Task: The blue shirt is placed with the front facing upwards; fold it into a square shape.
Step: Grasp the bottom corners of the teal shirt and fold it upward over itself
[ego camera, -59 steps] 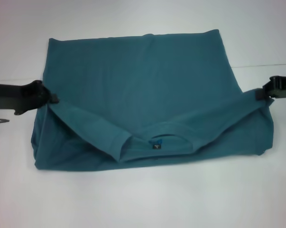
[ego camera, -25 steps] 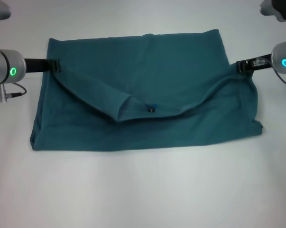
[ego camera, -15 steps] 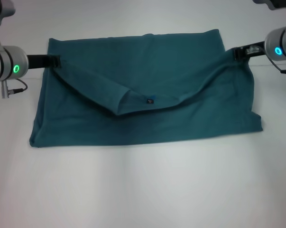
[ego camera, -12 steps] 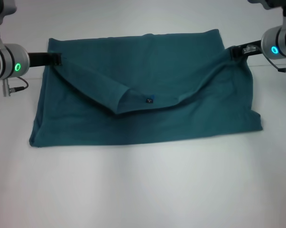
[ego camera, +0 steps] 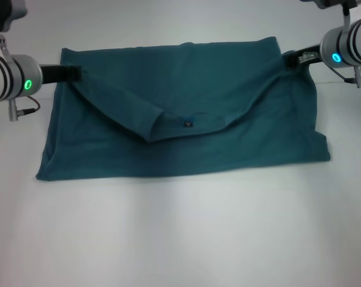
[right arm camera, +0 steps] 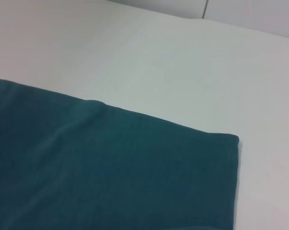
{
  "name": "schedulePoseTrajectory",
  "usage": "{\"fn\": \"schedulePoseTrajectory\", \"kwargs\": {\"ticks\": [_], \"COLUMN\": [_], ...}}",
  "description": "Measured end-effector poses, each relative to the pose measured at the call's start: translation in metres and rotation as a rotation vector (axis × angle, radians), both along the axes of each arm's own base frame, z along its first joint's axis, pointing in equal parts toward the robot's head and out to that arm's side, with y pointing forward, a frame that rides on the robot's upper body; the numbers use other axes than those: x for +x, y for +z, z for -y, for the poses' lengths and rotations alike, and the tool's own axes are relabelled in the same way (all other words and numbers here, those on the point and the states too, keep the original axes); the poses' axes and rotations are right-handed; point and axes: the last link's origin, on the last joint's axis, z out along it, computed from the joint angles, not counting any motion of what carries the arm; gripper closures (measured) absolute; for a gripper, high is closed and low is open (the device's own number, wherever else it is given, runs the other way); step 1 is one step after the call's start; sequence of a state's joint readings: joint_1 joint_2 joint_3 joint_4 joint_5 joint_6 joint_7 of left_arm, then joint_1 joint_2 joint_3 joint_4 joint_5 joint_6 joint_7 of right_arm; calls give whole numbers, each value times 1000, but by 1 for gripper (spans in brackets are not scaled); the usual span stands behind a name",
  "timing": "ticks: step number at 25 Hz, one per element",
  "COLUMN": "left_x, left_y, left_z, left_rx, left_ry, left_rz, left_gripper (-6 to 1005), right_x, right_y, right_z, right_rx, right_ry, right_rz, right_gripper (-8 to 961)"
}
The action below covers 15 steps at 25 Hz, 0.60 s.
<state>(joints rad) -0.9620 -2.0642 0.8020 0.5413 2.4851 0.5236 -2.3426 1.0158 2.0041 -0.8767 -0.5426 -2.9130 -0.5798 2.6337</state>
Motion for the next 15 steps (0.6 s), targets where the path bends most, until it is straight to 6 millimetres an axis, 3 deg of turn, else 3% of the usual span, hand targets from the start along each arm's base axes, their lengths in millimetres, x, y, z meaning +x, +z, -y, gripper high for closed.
{"fn": "schedulePoseTrajectory", "kwargs": {"ticks": [15], "left_x": [-7], "left_y": [-11], "left_z": [7], "left_rx": [22], "left_ry": [20], "left_rz": [2], "left_gripper": [992], "right_x": [-1], "right_y": [-13], "right_z": [3], "right_rx": [-33], "right_ry": [17], "right_rz": [41], "right_gripper": [934]}}
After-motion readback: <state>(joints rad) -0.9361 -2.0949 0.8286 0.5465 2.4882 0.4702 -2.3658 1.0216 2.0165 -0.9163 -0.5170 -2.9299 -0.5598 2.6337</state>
